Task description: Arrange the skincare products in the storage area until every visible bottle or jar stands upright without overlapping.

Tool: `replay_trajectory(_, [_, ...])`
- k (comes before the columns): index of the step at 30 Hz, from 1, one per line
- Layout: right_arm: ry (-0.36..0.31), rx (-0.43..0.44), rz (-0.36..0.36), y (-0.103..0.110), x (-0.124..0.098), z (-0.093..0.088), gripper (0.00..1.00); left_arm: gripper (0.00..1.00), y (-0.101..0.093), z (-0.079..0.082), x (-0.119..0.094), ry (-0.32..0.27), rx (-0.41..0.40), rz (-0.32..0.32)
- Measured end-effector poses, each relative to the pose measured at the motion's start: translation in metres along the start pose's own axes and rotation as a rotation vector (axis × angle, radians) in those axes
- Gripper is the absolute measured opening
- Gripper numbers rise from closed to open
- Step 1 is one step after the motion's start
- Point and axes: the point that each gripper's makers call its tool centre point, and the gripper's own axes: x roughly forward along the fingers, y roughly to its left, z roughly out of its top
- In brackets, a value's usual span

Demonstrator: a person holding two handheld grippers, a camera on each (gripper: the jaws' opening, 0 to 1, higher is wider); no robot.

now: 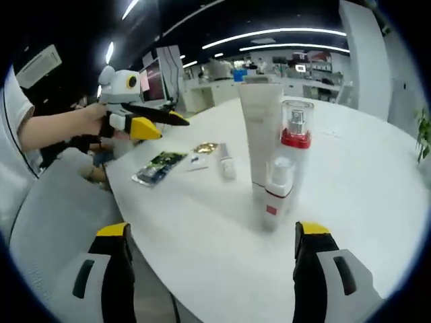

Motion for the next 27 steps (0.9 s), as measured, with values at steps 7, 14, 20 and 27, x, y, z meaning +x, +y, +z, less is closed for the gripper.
replay_trajectory(7, [-0.008, -0.014, 0.020, 0.011, -0.005, -0.001, 0.99, 0.81, -0.007, -0.025, -0.036, 0.016, -0.039, 0.078])
replay_trajectory(14, [0.000, -0.044, 0.039, 0.024, -0.013, -0.002, 0.99, 0.86, -0.015, -0.047, -0.074, 0.009, -0.076, 0.131])
replay_trajectory(20, [-0.005, -0.037, 0.025, 0.028, -0.021, 0.007, 0.99, 0.95, -0.022, -0.060, -0.101, 0.008, -0.126, 0.154])
replay_trajectory(27, [-0.020, -0.025, 0.000, 0.031, -0.024, 0.018, 0.99, 0.99, -0.027, -0.062, -0.118, -0.007, -0.120, 0.149])
